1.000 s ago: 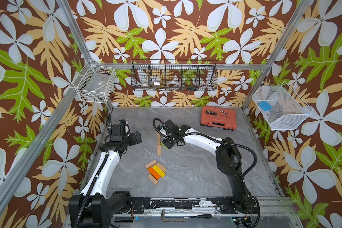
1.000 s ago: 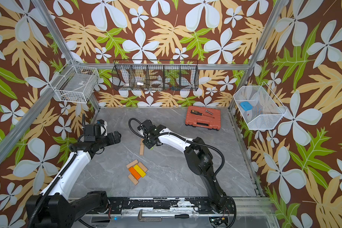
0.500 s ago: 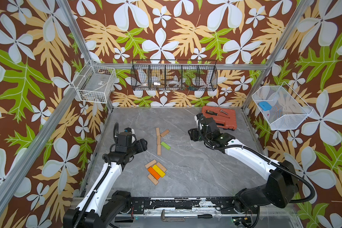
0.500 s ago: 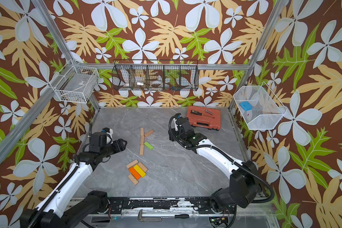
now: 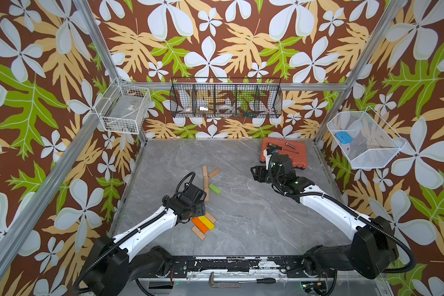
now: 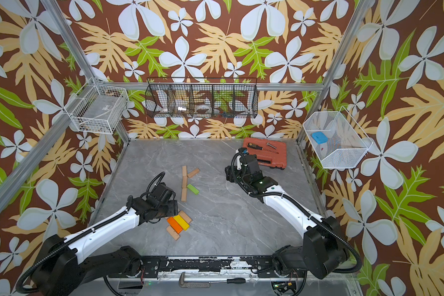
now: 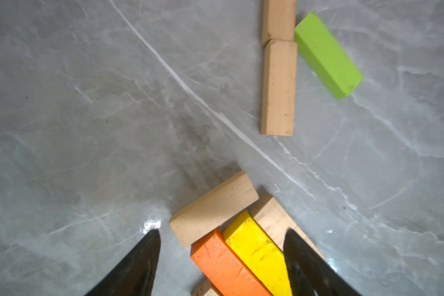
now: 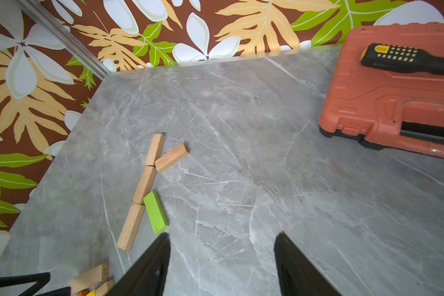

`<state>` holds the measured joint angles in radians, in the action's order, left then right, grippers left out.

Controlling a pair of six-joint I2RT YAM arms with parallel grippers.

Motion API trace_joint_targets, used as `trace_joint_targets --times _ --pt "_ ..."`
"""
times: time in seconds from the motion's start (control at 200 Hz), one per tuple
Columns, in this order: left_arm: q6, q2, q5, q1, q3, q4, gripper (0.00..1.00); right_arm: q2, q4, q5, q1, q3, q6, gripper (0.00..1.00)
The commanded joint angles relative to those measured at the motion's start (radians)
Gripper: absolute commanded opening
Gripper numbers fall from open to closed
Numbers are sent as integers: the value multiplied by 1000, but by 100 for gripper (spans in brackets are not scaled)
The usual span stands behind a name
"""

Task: Assemble the letter k with building blocks
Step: Pick up the building block from the center of the board.

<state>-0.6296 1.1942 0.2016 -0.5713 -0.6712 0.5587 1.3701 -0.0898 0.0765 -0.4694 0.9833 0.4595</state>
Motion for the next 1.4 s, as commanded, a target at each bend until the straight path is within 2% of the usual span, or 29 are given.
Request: trace_joint_targets --times 0.0,0.16,0.385,0.515,0.751,1.141,1.396 --pt "20 56 -10 -2 -10 22 78 -2 22 18 0 0 0 67" --pt "12 111 68 0 -30 53 79 -6 23 28 0 -1 -1 67" --pt "46 181 14 8 -41 35 79 7 12 34 0 9 -6 67" --pt "57 194 20 14 -48 31 78 18 11 42 -1 23 -6 67" --pt "88 209 7 78 -62 13 73 22 7 46 0 29 2 67" --pt "75 254 -9 100 -51 -4 48 41 0 42 0 41 16 67" --pt "70 255 0 102 -49 -5 25 37 -25 43 -1 51 11 67"
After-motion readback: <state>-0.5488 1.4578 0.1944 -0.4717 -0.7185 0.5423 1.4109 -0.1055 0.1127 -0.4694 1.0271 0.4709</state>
